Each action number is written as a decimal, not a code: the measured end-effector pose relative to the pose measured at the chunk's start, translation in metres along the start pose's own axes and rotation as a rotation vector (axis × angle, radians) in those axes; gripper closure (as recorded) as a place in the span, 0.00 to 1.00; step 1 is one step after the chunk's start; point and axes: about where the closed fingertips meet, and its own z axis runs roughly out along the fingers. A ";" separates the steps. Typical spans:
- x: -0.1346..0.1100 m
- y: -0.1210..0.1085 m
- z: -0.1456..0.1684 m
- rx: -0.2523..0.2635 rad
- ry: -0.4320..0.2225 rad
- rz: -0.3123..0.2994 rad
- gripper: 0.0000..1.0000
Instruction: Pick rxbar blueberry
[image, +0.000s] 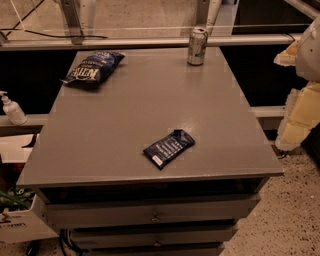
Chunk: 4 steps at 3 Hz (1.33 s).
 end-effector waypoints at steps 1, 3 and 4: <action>0.000 0.000 0.000 0.000 0.000 0.000 0.00; -0.024 0.011 0.011 -0.036 -0.141 -0.007 0.00; -0.062 0.027 0.034 -0.065 -0.270 -0.052 0.00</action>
Offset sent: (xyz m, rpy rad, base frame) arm 0.0018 0.0074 0.0002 0.1089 0.0176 0.0256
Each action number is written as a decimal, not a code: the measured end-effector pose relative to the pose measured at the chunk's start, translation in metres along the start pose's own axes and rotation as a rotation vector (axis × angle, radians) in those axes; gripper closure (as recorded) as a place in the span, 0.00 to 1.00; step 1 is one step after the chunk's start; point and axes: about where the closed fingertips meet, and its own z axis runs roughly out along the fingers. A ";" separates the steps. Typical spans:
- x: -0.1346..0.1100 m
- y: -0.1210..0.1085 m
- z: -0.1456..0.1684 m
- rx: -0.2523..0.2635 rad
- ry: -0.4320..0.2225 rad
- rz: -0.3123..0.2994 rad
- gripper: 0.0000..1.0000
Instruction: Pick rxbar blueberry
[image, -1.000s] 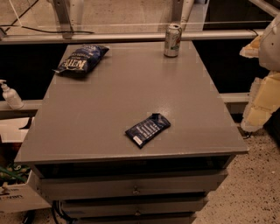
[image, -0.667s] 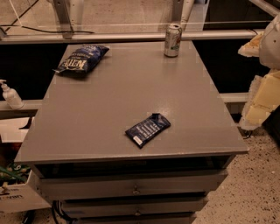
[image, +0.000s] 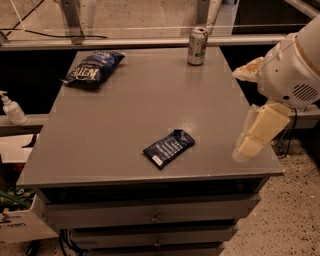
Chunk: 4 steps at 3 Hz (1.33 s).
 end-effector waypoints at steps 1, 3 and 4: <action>-0.029 0.009 0.030 -0.018 -0.103 -0.049 0.00; -0.052 0.008 0.062 -0.018 -0.178 -0.096 0.00; -0.058 0.000 0.072 0.007 -0.227 -0.108 0.00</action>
Offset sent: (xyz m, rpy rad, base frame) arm 0.0274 0.1068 -0.0609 0.2153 -0.0686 0.1906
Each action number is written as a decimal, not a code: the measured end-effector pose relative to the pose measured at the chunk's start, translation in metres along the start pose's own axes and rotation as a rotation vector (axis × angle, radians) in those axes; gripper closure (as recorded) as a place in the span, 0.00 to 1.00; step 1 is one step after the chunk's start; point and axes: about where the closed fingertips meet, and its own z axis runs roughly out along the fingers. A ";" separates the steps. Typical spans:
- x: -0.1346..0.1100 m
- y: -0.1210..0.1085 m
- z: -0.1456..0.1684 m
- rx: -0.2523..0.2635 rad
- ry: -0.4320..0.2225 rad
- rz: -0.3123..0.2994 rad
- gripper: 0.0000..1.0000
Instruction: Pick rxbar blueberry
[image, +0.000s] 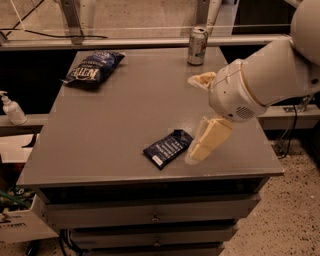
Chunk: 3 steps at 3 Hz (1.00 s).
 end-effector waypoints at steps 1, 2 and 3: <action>-0.007 -0.013 0.019 0.016 -0.043 -0.019 0.00; -0.006 -0.020 0.042 0.010 -0.060 -0.029 0.00; 0.004 -0.023 0.063 -0.017 -0.046 -0.030 0.00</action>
Offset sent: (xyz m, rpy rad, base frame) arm 0.0482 0.0379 -0.0424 0.0682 -0.0334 0.0415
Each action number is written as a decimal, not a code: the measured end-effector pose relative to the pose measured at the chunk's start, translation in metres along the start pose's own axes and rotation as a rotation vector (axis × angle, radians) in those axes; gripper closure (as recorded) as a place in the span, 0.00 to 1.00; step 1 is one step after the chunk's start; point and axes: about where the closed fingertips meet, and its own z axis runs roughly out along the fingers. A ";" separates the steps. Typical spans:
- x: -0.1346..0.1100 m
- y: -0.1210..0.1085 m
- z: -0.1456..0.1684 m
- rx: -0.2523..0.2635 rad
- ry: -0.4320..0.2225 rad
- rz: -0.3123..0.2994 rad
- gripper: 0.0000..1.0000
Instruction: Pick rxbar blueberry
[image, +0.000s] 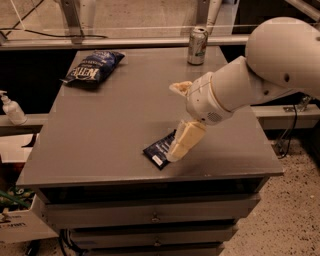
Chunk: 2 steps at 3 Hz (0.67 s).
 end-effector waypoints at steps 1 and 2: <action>0.017 0.002 0.011 -0.029 0.023 0.006 0.00; 0.030 0.009 0.015 -0.049 0.031 0.018 0.00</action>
Offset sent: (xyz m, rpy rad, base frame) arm -0.0041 -0.0245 -0.0500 -0.0353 0.0851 0.0051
